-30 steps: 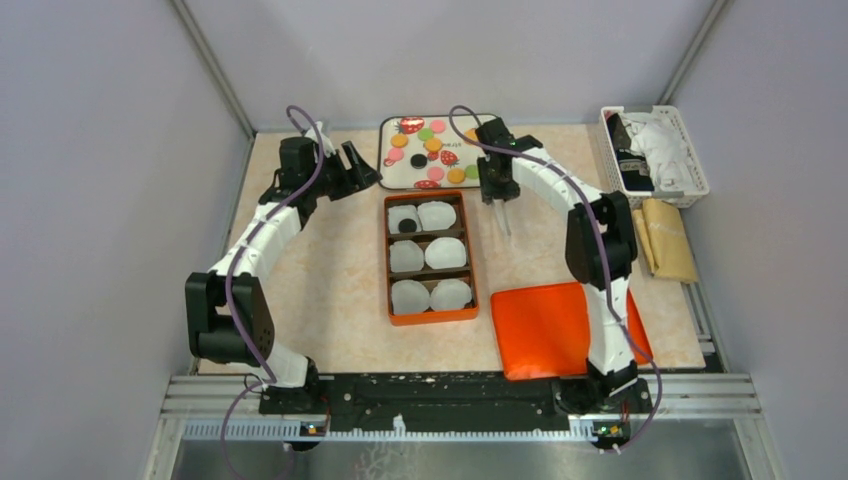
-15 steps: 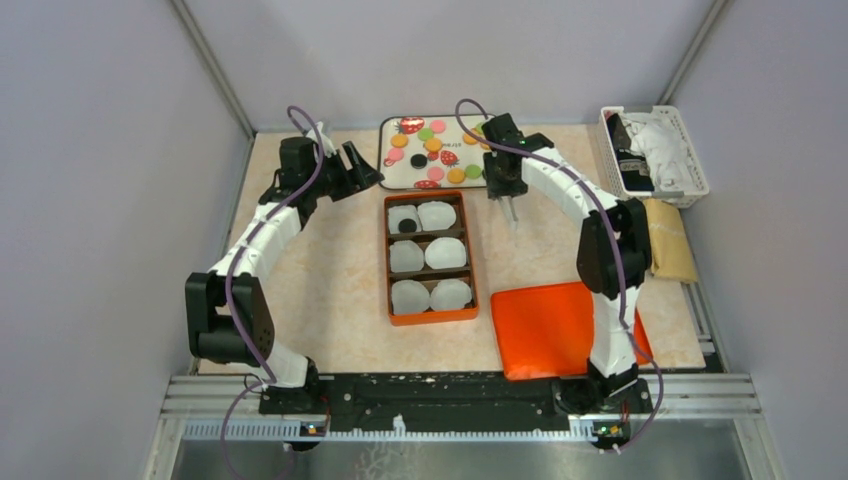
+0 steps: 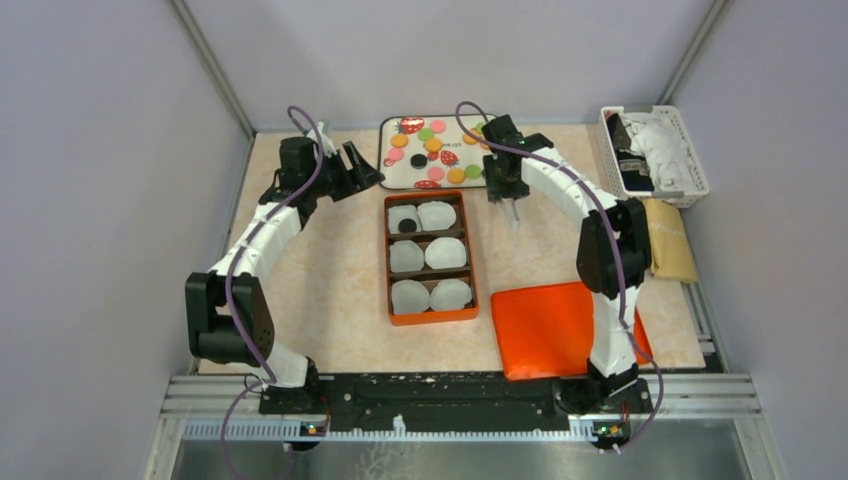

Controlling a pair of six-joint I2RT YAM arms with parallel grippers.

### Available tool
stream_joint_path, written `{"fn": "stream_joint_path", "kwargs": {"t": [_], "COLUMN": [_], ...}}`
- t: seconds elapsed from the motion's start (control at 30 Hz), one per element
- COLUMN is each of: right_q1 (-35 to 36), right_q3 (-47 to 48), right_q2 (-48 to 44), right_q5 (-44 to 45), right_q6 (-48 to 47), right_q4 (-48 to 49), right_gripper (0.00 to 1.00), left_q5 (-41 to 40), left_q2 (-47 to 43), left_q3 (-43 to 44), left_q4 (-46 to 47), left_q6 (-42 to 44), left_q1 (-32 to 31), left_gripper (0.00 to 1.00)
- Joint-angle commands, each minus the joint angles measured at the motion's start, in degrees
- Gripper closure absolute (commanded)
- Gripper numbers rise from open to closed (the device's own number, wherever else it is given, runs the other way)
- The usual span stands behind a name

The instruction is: Pack the cookies

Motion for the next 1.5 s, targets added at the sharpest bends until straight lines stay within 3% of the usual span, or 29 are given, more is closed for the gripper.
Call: {"fn": "stream_joint_path", "kwargs": {"t": [0.0,0.4,0.57,0.73,0.93,1.27,1.47], "right_q1": [-0.1,-0.1,0.0,2.0,6.5,16.1,17.7], "right_q3": [1.0,7.5,7.0,0.9,-4.0,-12.3,-19.7], "right_q2": [0.6,7.6,4.8,-5.0,-12.8,-18.0,-19.6], "right_q5": [-0.5,0.8,0.7,1.0,0.3,-3.4,-4.3], "right_q6": [0.0,0.1,0.6,-0.3,-1.6,-0.8,1.8], "right_q4": [0.7,-0.8,0.8,7.0,7.4,7.9,10.5], "right_gripper": [0.54,0.55,0.71,0.74,0.74,0.74,0.74], "left_q5": [1.1,1.1,0.7,0.0,-0.5,0.2,0.1], "left_q2": [-1.3,-1.6,-2.2,-2.2,-1.2,0.5,-0.5], "left_q3": [0.6,-0.3,-0.3,-0.3,0.6,0.9,0.5], "left_q4": [1.6,2.1,2.0,1.9,1.6,1.7,1.4], "left_q6": [-0.1,-0.1,0.2,0.2,0.2,-0.5,-0.3], "left_q1": [0.2,0.2,0.2,0.2,0.2,0.2,0.2], "left_gripper": [0.21,0.21,0.21,0.21,0.21,0.22,0.22]}}
